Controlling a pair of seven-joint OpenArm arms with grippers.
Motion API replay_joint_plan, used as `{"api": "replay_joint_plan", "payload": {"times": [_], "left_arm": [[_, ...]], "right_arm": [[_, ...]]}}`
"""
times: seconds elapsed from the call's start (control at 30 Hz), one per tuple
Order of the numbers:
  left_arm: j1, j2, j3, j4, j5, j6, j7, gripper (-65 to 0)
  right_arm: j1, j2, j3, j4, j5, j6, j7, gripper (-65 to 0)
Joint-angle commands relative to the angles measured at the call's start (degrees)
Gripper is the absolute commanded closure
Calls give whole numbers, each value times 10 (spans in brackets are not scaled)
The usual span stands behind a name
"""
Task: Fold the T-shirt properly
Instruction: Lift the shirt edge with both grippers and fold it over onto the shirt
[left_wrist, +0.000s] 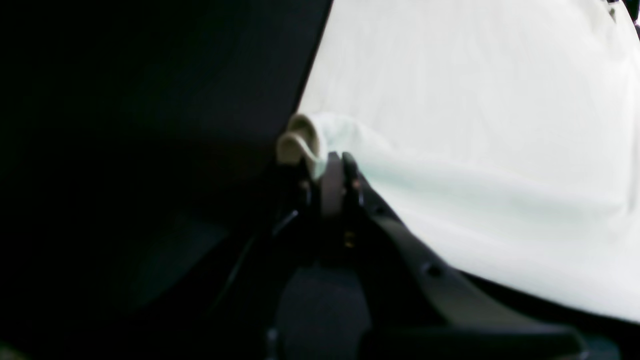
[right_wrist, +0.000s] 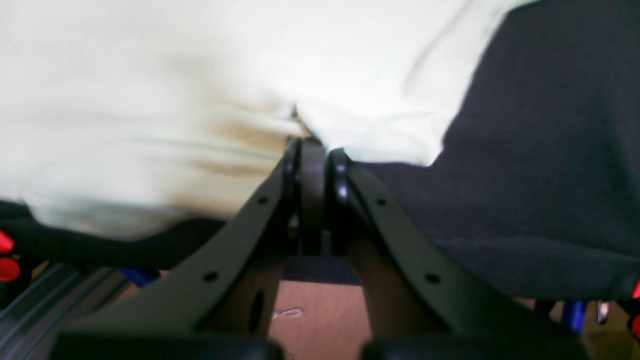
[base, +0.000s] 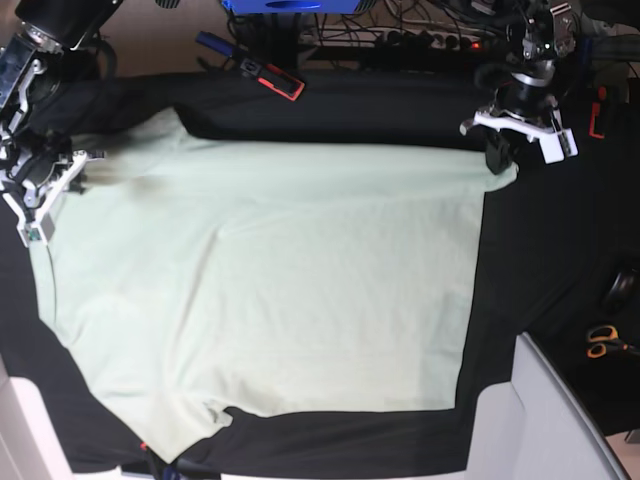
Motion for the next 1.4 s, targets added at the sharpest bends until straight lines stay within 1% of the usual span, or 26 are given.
{"api": "replay_joint_plan", "payload": {"times": [0.0, 0.07, 0.23, 0.33, 0.53, 0.63, 0.7, 0.9, 1.07, 1.2, 1.37], "left_arm": [[-6, -4, -2, 7, -2, -1, -7, 0], [-18, -4, -2, 7, -2, -1, 10, 0], [-46, -4, -2, 7, -2, -1, 49, 0], [-55, -4, 4, 7, -1, -1, 55, 0], [-69, -4, 5, 6, -1, -1, 56, 0], [-80, -4, 5, -7, -1, -1, 84, 0], [-95, -4, 5, -13, -1, -1, 101, 0], [-117, -3, 5, -33, -1, -1, 107, 0], [-137, -3, 5, -55, -1, -1, 108, 0], [-154, -3, 5, -73, -1, -1, 108, 0], [-173, -3, 6, -92, -1, -1, 108, 0]], "right_arm": [[10, 9, 0, 1, 3, -1, 3, -3], [21, 18, 0, -12, 3, -1, 0, -3], [35, 28, 0, -46, 3, -1, 6, -3], [40, 32, 0, -46, 3, -1, 6, -3], [68, 51, 0, -48, 3, -1, 6, -3], [86, 56, 0, -63, 3, -1, 3, -3], [98, 66, 0, -84, 3, -1, 1, -3], [122, 78, 0, -130, 3, -1, 14, -3], [137, 88, -55, -153, 3, -1, 29, -3], [141, 88, -85, -166, 3, -1, 54, -3], [162, 90, -95, -190, 3, -1, 58, -3]]}}
